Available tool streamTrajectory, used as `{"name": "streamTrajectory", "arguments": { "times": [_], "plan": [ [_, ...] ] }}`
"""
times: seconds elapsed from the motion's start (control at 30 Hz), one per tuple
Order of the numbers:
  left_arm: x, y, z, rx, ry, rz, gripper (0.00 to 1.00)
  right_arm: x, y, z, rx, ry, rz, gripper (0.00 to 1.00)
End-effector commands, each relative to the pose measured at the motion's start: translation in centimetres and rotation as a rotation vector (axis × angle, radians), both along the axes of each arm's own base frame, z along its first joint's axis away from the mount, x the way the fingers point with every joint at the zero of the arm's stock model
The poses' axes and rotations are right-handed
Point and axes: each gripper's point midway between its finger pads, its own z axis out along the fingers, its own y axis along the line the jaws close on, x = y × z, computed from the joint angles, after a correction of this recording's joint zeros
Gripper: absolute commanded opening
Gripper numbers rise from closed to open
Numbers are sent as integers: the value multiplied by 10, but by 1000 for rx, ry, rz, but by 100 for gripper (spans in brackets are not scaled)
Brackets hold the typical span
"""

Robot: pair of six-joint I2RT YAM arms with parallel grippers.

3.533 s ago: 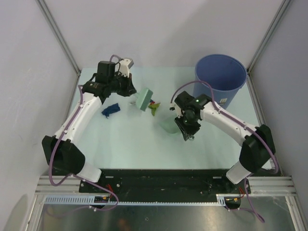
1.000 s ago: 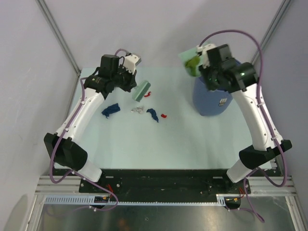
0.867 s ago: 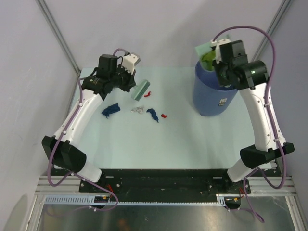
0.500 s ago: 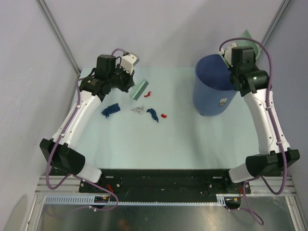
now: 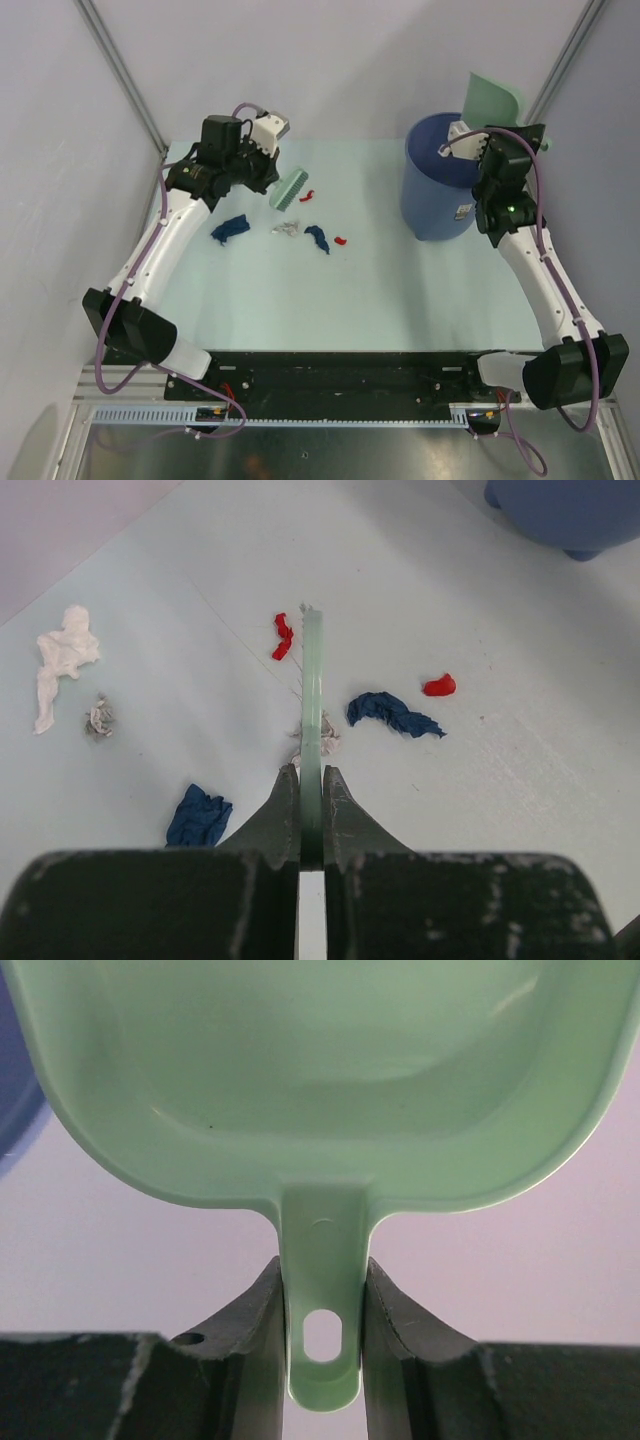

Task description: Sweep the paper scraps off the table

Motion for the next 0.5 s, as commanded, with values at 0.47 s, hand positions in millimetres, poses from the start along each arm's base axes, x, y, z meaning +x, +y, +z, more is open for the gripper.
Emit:
{"name": "streamTrajectory", "arguments": {
  "times": [0.47],
  "plan": [
    [-2,-2,-5,20,-16,-50,0,-45,153,17,939,-147,249,0]
  ]
}}
